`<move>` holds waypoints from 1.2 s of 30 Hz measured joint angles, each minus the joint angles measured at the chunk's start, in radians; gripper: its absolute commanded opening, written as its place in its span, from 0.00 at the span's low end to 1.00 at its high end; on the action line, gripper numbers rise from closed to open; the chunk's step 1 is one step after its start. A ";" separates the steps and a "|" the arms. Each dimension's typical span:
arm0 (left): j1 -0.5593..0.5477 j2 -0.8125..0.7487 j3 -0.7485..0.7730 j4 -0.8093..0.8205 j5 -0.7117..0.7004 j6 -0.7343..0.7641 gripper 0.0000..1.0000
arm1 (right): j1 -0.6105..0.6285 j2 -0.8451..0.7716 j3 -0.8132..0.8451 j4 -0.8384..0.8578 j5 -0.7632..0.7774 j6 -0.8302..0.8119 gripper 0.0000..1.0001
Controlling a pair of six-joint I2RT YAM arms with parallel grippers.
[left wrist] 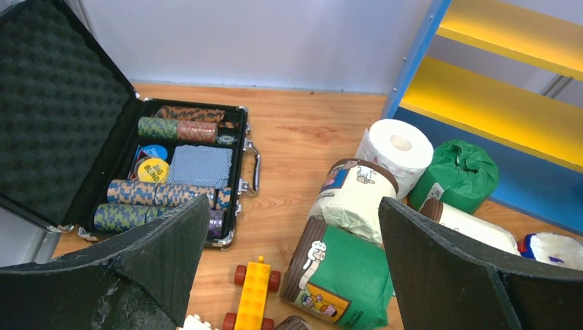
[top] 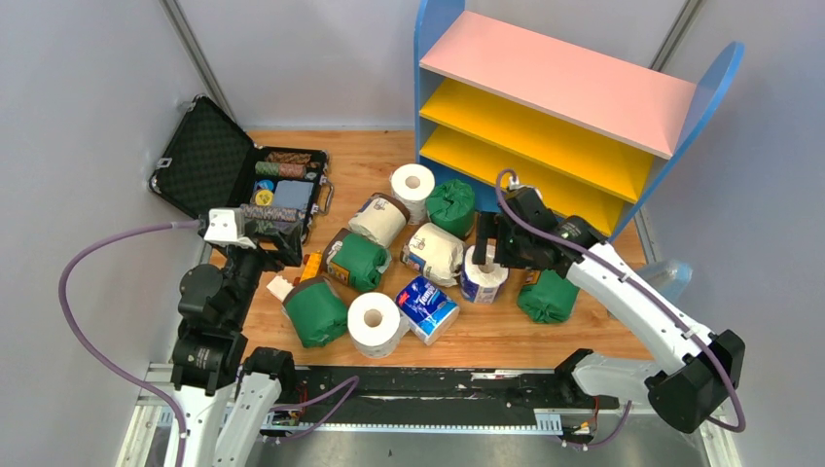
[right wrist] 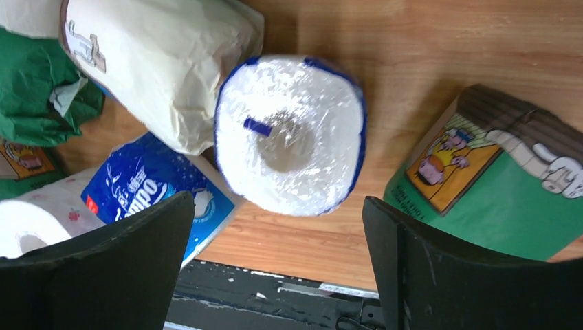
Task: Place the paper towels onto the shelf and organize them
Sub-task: Adjust the paper towel at the center of the board.
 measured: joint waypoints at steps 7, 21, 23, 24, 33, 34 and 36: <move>0.000 0.014 0.000 0.000 0.000 0.000 1.00 | 0.167 0.029 -0.010 -0.040 0.102 0.121 1.00; 0.000 0.026 0.000 0.000 0.000 0.000 1.00 | 0.213 0.219 -0.015 -0.138 0.325 0.161 1.00; 0.000 0.028 0.000 0.000 -0.001 0.000 1.00 | 0.188 0.220 -0.015 -0.174 0.372 0.170 1.00; 0.000 0.029 0.000 0.000 -0.001 0.000 1.00 | 0.168 0.220 -0.015 -0.190 0.397 0.176 1.00; 0.000 0.044 0.000 -0.001 -0.003 0.000 1.00 | 0.007 0.212 -0.008 -0.267 0.542 0.214 1.00; 0.000 0.045 0.000 -0.002 -0.004 0.000 1.00 | 0.001 0.204 -0.002 -0.267 0.544 0.212 1.00; 0.000 0.048 0.000 -0.002 -0.005 0.000 1.00 | 0.001 0.174 0.012 -0.251 0.534 0.197 1.00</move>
